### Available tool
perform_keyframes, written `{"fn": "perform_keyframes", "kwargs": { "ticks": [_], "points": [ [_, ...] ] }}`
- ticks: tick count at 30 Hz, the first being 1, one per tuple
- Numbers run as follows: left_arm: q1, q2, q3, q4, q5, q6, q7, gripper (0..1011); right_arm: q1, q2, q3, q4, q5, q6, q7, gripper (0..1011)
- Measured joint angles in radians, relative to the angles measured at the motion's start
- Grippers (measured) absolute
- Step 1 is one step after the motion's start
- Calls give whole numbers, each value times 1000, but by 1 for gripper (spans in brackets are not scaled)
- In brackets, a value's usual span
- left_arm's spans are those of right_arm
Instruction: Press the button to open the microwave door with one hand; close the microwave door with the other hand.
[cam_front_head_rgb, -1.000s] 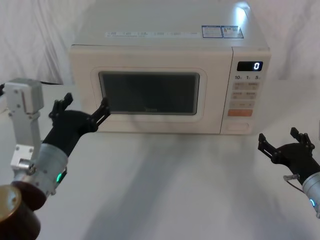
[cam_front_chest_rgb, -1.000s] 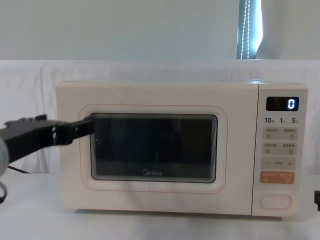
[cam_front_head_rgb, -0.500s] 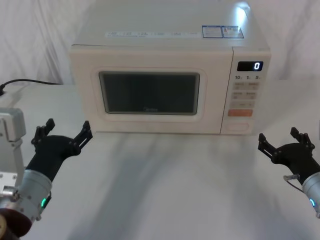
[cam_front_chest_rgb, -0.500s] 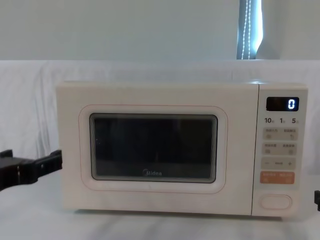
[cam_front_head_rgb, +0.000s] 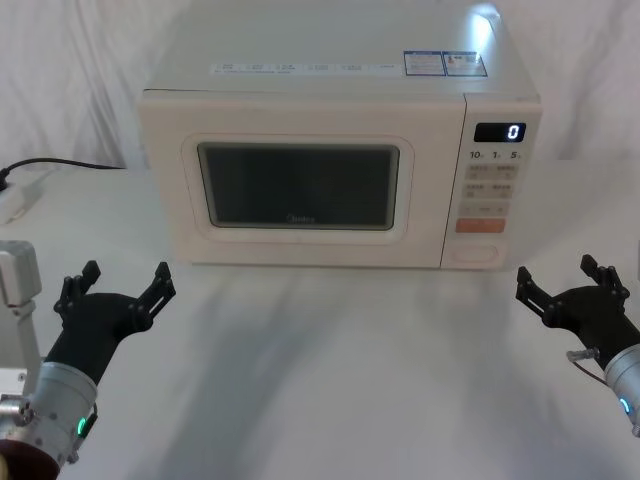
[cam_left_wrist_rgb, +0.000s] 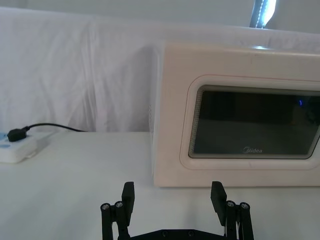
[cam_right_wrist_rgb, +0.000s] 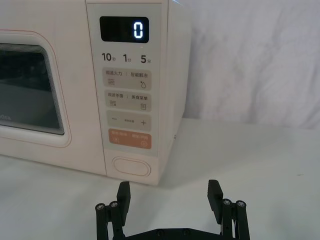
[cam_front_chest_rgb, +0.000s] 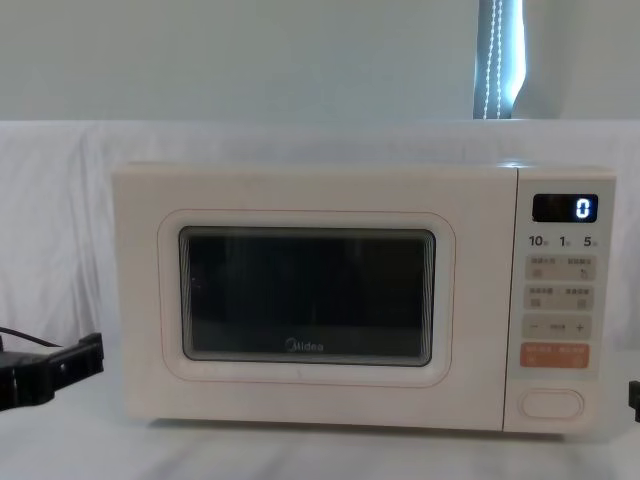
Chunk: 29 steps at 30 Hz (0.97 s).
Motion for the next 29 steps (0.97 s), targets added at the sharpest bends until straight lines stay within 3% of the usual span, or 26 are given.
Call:
{"fn": "perform_keyframes", "kwargs": {
  "ticks": [29],
  "points": [
    [9,-7,-3,7,-8,2,-1,1001,0,0,0,0,0,0,0,1002]
  ]
}}
